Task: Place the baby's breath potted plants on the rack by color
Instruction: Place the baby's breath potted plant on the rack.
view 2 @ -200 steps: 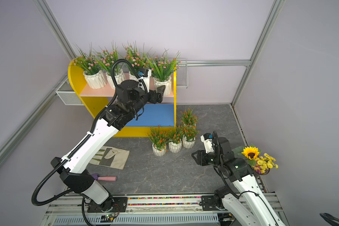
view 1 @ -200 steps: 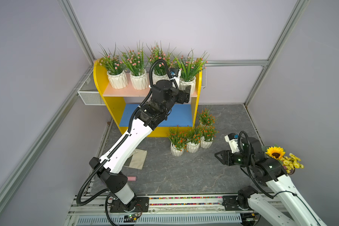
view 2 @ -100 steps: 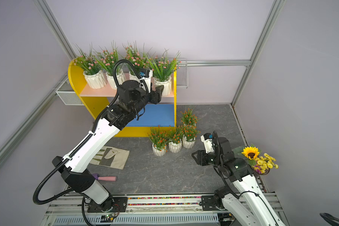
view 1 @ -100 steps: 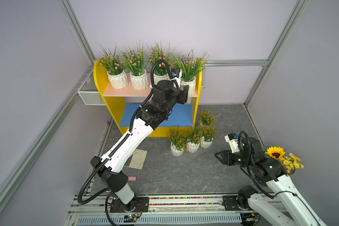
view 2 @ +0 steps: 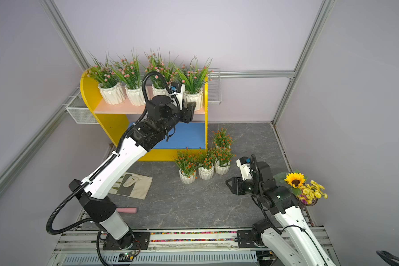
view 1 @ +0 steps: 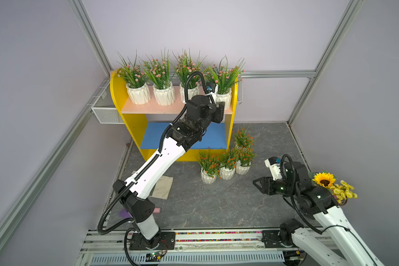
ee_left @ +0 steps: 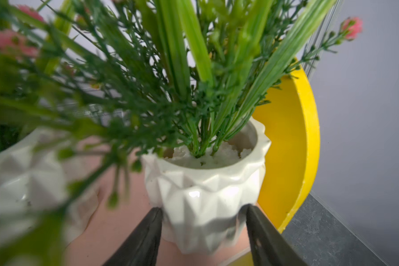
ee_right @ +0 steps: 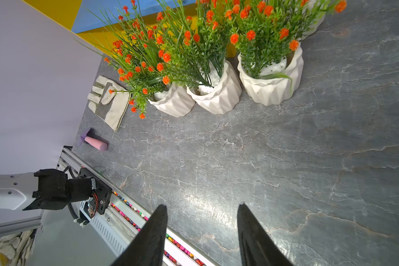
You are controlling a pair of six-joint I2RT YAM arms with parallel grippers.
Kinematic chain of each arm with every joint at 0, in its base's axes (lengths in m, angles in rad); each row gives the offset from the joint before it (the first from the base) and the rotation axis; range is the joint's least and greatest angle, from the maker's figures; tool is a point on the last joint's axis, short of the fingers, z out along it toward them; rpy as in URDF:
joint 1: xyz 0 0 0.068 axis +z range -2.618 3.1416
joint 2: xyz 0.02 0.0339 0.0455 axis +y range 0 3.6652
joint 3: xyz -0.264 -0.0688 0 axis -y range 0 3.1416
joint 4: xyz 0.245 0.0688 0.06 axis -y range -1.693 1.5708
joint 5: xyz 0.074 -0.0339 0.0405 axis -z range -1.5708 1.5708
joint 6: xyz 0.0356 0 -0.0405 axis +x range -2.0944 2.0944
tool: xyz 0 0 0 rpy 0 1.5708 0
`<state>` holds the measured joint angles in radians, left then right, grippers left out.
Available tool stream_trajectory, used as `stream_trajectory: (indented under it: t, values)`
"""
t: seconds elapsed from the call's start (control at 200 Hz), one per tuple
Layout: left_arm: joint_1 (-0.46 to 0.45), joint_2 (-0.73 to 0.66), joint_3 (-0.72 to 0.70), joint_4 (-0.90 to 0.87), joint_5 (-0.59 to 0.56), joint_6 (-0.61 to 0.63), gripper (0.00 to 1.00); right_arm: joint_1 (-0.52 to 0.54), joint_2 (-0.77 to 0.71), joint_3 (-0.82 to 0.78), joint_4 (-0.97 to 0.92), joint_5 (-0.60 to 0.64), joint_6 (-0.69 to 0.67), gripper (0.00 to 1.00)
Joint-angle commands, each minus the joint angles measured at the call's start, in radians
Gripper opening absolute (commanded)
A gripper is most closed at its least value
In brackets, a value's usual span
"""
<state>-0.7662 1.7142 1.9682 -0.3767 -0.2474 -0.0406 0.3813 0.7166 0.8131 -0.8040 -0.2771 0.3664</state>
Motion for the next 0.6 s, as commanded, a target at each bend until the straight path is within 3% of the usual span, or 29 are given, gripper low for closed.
stream_trajectory:
  t: [0.0, 0.425, 0.595]
  values:
    - [-0.003, 0.035, 0.048, -0.016, -0.044, 0.001, 0.61, -0.003, -0.005, -0.002, 0.0, 0.004, -0.004, 0.52]
    - [-0.003, 0.113, 0.161, -0.042, -0.117, 0.036, 0.62, -0.002, -0.008, -0.005, 0.003, 0.003, -0.005, 0.52]
    - [-0.003, 0.088, 0.147, -0.049, -0.108, 0.036, 0.64, -0.003, -0.01, -0.005, 0.003, 0.004, -0.004, 0.52]
